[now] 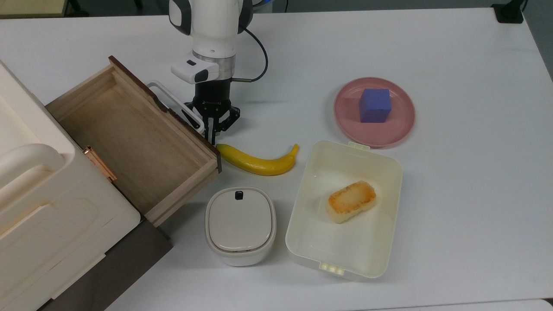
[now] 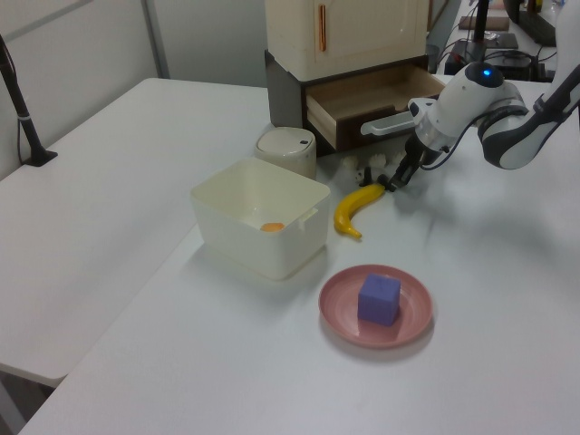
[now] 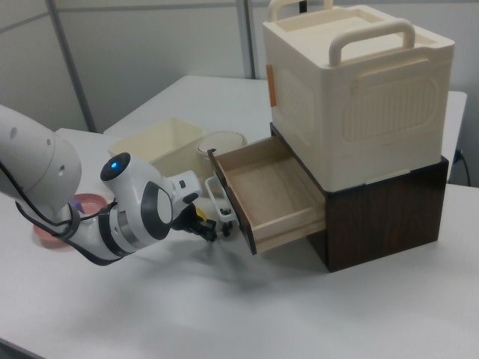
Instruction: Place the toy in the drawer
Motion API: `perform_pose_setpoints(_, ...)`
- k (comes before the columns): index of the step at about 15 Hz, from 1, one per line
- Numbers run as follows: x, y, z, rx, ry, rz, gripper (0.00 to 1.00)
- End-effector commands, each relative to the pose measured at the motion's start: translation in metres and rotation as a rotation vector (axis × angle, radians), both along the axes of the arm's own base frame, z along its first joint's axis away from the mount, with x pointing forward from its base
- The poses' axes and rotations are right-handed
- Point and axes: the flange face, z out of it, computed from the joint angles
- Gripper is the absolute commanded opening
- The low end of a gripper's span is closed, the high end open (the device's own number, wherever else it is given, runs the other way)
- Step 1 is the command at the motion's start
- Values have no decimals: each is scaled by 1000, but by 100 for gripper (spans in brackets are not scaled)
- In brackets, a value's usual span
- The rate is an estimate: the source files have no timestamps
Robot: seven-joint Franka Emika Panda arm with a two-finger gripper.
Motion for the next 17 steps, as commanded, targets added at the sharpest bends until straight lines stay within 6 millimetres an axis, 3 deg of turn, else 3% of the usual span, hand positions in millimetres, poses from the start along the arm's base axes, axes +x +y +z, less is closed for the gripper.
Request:
perform_pose_setpoints(1, 0, 0, 4, -1, -20, 9, 0)
perform_pose_setpoints(2, 0, 0, 5, -1, -22, 9, 0)
perform_pose_setpoints(3, 0, 0, 6, -2, -23, 10, 8)
perform_pose_setpoints(4, 0, 0, 7, -3, -25, 9, 51)
perform_pose_setpoints(5, 0, -2, 7, -3, -25, 6, 83)
perform_pose_setpoints(6, 0, -3, 10, -4, -31, 4, 100)
perform_pose_setpoints(13, -2, 2, 43, 33, -92, -77, 100)
perform_pose_setpoints(17, -1, 12, 46, 41, -95, -85, 100)
